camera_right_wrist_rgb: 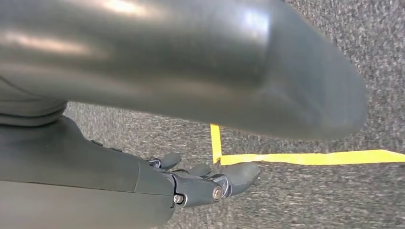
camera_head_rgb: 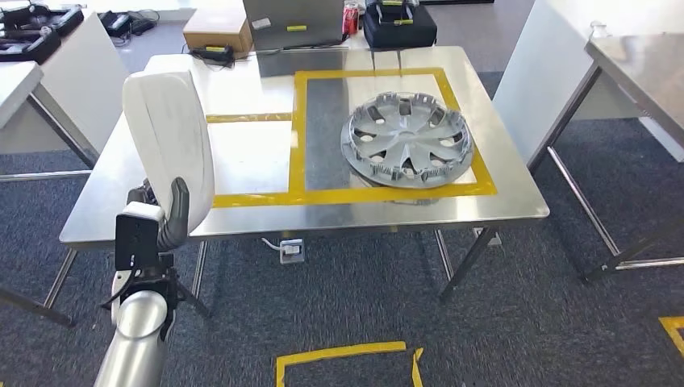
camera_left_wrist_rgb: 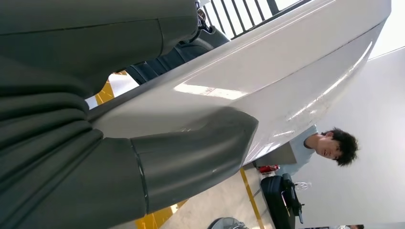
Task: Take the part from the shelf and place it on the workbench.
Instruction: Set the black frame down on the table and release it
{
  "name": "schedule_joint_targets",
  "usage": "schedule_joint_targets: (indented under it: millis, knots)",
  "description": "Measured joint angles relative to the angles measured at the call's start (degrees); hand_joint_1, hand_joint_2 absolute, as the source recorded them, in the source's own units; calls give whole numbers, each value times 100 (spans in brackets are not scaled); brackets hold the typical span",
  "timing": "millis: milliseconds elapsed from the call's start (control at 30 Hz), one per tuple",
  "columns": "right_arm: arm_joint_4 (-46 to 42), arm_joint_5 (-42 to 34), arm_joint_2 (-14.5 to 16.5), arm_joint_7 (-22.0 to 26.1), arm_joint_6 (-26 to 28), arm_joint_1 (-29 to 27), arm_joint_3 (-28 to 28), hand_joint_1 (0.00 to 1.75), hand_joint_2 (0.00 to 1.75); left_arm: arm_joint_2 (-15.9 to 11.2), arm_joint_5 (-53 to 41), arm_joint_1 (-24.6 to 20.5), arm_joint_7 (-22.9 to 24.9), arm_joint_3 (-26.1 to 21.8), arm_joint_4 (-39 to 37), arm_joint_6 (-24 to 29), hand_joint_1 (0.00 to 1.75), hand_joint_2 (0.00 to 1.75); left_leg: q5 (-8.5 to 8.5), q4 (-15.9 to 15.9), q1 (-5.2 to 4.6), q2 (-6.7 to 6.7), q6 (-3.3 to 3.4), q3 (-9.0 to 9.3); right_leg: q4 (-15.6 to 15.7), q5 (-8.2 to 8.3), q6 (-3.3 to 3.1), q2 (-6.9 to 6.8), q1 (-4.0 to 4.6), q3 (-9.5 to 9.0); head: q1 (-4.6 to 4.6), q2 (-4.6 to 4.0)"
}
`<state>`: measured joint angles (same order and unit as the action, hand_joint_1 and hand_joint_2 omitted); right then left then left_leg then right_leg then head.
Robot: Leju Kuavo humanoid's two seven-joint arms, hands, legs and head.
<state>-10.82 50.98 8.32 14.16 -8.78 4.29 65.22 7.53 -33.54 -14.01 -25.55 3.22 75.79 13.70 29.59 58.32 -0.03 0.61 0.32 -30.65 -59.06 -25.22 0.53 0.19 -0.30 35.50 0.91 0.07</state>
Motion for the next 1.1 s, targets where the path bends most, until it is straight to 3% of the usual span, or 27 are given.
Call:
schedule_joint_targets:
  millis: [100, 167, 233, 267, 300, 333, 367, 400, 467, 500, 600, 667, 700, 767, 800, 833, 867, 933, 967, 1033, 1100]
  knots:
    - [0, 9, 4, -5, -3, -1, 1, 0, 0, -5, -1, 29, 0, -2, 67, -2, 175, 175, 69, -4, 3, 1, -99, 51, 44, -78, -104, 6, -4, -74, -15, 0]
    - [0, 13, 10, 4, -6, 1, 2, 0, 0, -20, 1, 41, -21, -5, 105, -2, 175, 175, 232, 329, 12, -12, -165, -74, 82, -118, -178, 1, -24, -164, -39, 0]
    - [0, 16, 12, 20, -13, 2, 2, 0, 0, -41, 11, 68, -46, -7, 108, -2, 175, 175, 509, 1082, 26, -25, -206, -502, 89, -187, -223, -4, -24, -242, -61, 0]
    - [0, 17, 13, 27, -17, 1, 2, 0, 0, -50, 23, 88, -52, -7, 102, -2, 175, 175, 592, 1434, 30, -26, -217, -743, 89, -225, -227, -2, -22, -280, -60, 0]
    - [0, 17, 13, 35, -21, -2, 2, 0, 0, -57, 33, 108, -55, -7, 96, -1, 175, 175, 568, 1631, 31, -27, -220, -919, 89, -265, -227, 1, -21, -325, -60, 0]
    - [0, 17, 14, 43, -22, -5, 2, 0, 0, -64, 42, 120, -56, -8, 91, 0, 175, 175, 416, 1601, 31, -27, -214, -988, 89, -309, -223, 6, -20, -380, -61, 0]
    - [0, 19, 16, 50, -23, -6, 2, 0, 0, -73, 48, 125, -60, -8, 89, 4, 175, 175, 168, 1361, 30, -28, -200, -951, 89, -356, -216, 10, -20, -445, -61, 0]
    - [0, 23, 19, 57, -23, -7, 2, 0, 0, -83, 49, 127, -63, -9, 90, 10, 175, 175, -133, 962, 29, -30, -180, -828, 89, -408, -204, 13, -20, -517, -61, 0]
    - [0, 40, 25, 62, -23, -1, 2, 0, 0, -103, 54, 133, -73, -11, 98, 22, 175, 175, -456, 298, 11, -36, -128, -569, 85, -508, -151, 15, -8, -598, -63, 0]
    - [0, 50, 26, 61, -23, 5, 2, 0, 0, -108, 56, 143, -79, -13, 108, 26, 175, 175, -487, 131, -1, -35, -100, -496, 87, -543, -119, 16, -4, -610, -59, 0]
    - [0, 51, 28, 46, -25, 16, 3, 0, 0, -117, 44, 172, -87, -21, 152, 27, 175, 175, -397, 71, -13, -12, 0, -445, 107, -604, -17, 10, -8, -636, -46, 0]
    - [0, 22, 29, 37, -27, 25, 4, 0, 0, -120, 14, 162, -87, -27, 181, 27, 175, 175, -363, 32, 10, -9, 71, -380, -121, -718, 54, 3, -14, -553, -30, 0]
    - [0, 10, 30, 32, -28, 32, 4, 0, 0, -119, 2, 156, -87, -27, 190, 25, 175, 175, -341, 16, 20, -14, 100, -344, -422, -835, 84, 3, -23, -389, -19, 0]
    - [0, 1, 31, 18, -30, 38, 8, 0, 0, -119, -7, 150, -86, -27, 186, 22, 175, 175, -278, 13, 19, -23, 133, -287, -1220, -1092, 125, 3, -28, 119, -3, 0]
    - [0, -1, 31, 8, -30, 33, 14, 0, 0, -119, -8, 154, -85, -27, 181, 20, 175, 175, -241, 15, 18, -21, 135, -253, -1509, -1118, 135, 3, -30, 349, -3, 0]
    - [0, -1, 31, 2, -29, 26, 22, 0, 0, -119, -8, 157, -85, -27, 176, 20, 175, 175, -201, 16, 18, -16, 130, -206, -1594, -1020, 136, 3, -31, 484, -3, 0]
    - [0, -1, 31, -1, -29, 21, 32, 0, 0, -119, -8, 159, -84, -27, 174, 20, 175, 175, -157, 17, 18, -10, 121, -146, -1443, -798, 129, 3, -30, 502, -3, 0]
    - [0, -1, 31, -2, -29, 15, 45, 0, 0, -117, -8, 158, -85, -28, 170, 20, 175, 175, -57, 16, 16, -4, 91, -15, -704, -229, 86, 2, -24, 287, -4, 0]
    - [0, -1, 31, -1, -30, 16, 49, 0, 0, -117, -8, 154, -85, -28, 170, 20, 175, 175, -8, 22, 7, 0, 66, 32, -342, -64, 55, 1, -11, 144, -4, 0]
    - [0, -1, 31, -3, -30, 21, 53, 0, 0, -117, -8, 146, -84, -29, 169, 20, 175, 175, 59, 10, -6, 5, 5, 72, -17, -25, -18, 0, 22, -3, -8, 0]
    - [0, -4, 33, -7, -31, 29, 58, 0, 0, -116, -8, 138, -84, -29, 174, 20, 175, 175, 96, -21, -5, 2, -64, 101, 27, -78, -87, 2, 22, -41, -10, 0]
